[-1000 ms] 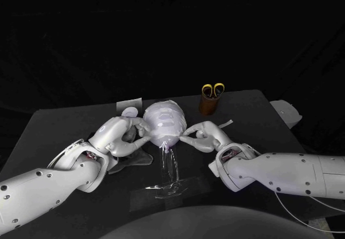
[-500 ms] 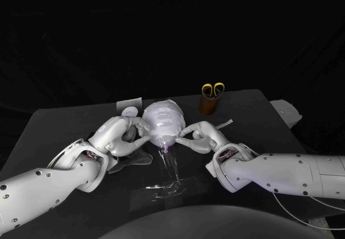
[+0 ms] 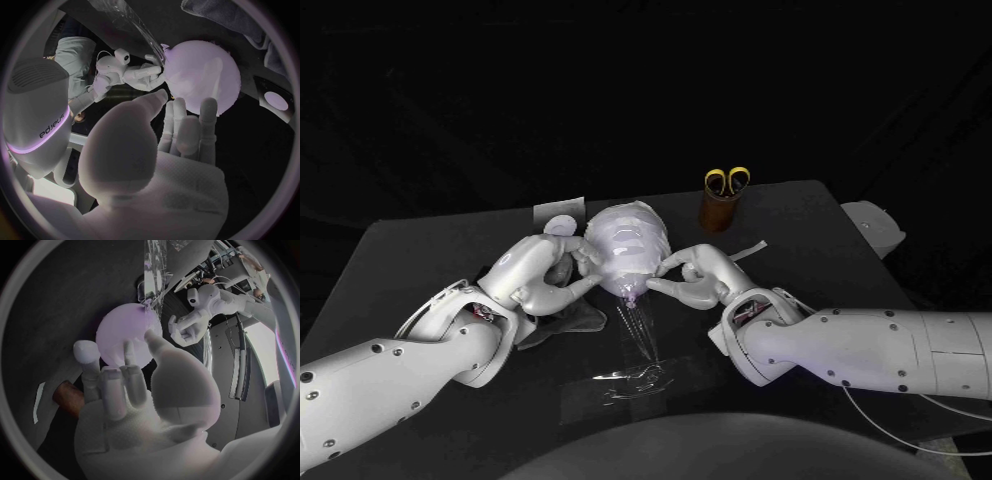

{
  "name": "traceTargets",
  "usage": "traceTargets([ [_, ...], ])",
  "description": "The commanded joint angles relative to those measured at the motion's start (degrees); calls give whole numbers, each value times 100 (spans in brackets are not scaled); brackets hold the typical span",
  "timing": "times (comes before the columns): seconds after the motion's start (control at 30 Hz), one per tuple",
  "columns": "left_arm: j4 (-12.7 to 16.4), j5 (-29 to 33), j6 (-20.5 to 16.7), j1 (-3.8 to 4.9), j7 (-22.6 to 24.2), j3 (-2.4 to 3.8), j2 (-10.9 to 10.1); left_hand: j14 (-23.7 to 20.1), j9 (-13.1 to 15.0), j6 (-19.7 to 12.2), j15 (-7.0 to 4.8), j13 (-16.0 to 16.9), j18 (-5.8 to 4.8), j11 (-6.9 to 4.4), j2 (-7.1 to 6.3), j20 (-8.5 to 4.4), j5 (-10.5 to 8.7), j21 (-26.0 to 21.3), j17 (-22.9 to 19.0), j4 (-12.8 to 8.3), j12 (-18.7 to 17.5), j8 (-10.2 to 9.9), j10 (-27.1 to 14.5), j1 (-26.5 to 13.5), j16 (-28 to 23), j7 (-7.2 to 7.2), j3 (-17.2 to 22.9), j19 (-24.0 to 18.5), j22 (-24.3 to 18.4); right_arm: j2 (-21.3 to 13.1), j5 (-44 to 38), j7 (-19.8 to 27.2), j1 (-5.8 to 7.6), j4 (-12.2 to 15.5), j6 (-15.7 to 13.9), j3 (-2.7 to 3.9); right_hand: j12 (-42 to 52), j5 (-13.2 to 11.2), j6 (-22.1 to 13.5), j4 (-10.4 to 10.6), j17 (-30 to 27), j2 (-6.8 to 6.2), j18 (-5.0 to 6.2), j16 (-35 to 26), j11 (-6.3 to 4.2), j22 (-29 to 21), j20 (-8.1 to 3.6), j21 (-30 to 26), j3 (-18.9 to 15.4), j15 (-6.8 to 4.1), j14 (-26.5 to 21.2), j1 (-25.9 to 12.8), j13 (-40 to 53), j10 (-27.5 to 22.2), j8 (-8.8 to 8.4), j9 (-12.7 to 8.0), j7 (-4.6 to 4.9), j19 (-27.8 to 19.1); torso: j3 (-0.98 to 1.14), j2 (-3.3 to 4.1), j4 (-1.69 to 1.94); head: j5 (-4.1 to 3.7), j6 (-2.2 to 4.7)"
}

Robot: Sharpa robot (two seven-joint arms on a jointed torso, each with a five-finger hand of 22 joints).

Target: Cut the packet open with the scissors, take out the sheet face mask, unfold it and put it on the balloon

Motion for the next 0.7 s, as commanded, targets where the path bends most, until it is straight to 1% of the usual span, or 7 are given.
traceTargets([
  [0.03, 17, 41, 80, 4, 22, 4, 13, -43, -9, -39, -12, -11, 102, 44, 34, -9, -10, -38, 1, -2, -30, -34, 6, 6, -19, 8, -43, -32, -3, 53, -232, -248, 1, -63, -190, 3, -29, 8, -5, 24, 1269, 10, 60, 28, 33, 17, 10, 1, -36, 27, 503, 2, 1187, 336, -18, 3, -20, -42, -1, 5, 4, -6, -3],
  [0.13, 20, 41, 88, 4, 10, 4, 13, -45, -10, -41, -12, -13, 102, 45, 34, -8, -11, -41, -3, -2, -32, -35, 7, 6, -21, 9, -47, -34, -7, 96, -250, -306, 4, -115, -193, 6, -17, 7, 27, 72, 1292, 68, 59, 36, 25, 34, 11, 17, -60, 22, 511, 16, 1196, 343, 2, 12, -31, -26, 0, 3, 3, -3, -7],
  [0.23, 22, 42, 95, 4, -1, 4, 13, -45, -10, -41, -12, -13, 102, 45, 34, -8, -11, -41, -3, -2, -32, -35, 7, 6, -21, 9, -47, -34, -7, 130, -259, -343, 9, -151, -197, 9, -7, 7, 40, 98, 1306, 90, 58, 41, 20, 45, 10, 29, -76, 19, 517, 18, 1204, 350, 10, 16, -35, -14, -1, 3, 5, -8, -10],
  [0.43, 28, 42, 115, 5, -24, 4, 12, -42, -10, -44, -10, -17, 99, 46, 36, -8, -10, -38, 3, 0, -35, -37, 10, 6, -19, 12, -51, -23, 5, 165, -264, -387, 31, -171, -217, 17, 56, 5, 109, 204, 1368, 189, 45, 64, -10, 112, -3, 110, -131, -5, 543, 39, 1249, 390, 52, 34, -70, 61, 0, 2, 2, -4, -23],
  [0.6, 30, 47, 131, 5, -42, 4, 14, -33, -11, -45, -10, -21, 99, 47, 43, -7, -11, -39, 23, 1, -38, -38, 13, 10, -11, 12, -52, -20, 6, 183, -249, -392, 53, -142, -232, 22, 223, -6, 267, 310, 1489, 336, 12, 106, -92, 248, -57, 284, -154, -76, 592, 142, 1370, 491, 151, 74, -166, 225, 0, 3, 3, -17, -27],
  [0.7, 31, 50, 137, 5, -53, 4, 13, -33, -11, -45, -10, -21, 99, 47, 43, -7, -11, -39, 23, 1, -38, -38, 13, 10, -11, 12, -52, -20, 6, 187, -241, -384, 58, -121, -237, 24, 305, 0, 340, 333, 1510, 413, -7, 113, -137, 316, -85, 371, -131, -109, 599, 217, 1431, 537, 200, 94, -213, 303, 1, 4, 4, -19, -29],
])
